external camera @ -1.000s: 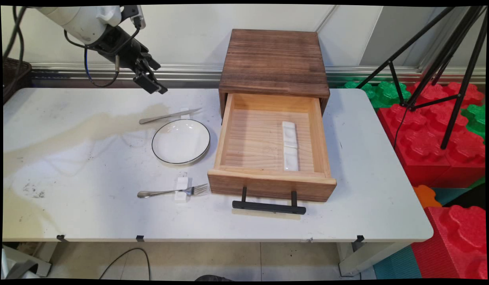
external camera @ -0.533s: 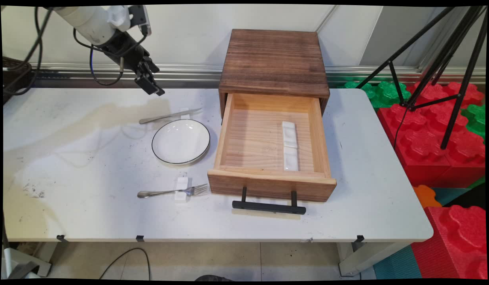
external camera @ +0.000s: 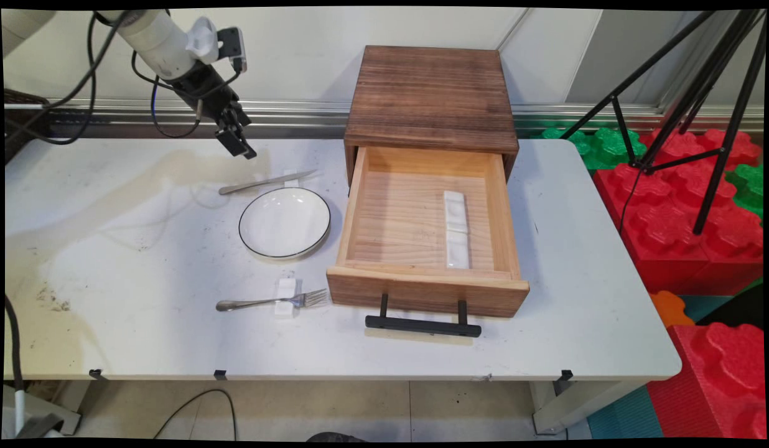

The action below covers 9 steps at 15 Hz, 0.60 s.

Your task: Pick up the knife from the left of the white plate

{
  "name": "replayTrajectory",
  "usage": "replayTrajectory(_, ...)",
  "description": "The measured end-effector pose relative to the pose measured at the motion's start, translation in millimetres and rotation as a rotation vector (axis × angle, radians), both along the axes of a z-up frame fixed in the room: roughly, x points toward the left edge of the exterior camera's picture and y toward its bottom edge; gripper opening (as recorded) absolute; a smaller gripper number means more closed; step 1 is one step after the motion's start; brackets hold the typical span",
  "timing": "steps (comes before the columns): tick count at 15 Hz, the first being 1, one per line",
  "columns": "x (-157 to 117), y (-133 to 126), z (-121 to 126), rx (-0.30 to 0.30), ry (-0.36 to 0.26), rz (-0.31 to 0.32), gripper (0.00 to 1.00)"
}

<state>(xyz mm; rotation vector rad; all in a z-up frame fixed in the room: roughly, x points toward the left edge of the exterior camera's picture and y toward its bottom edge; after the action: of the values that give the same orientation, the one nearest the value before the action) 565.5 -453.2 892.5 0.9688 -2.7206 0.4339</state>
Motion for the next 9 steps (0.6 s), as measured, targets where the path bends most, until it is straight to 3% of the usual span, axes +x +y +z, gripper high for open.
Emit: replayTrajectory(9,7.3,-29.9,-38.1,0.071,0.004,-0.061,1.0)
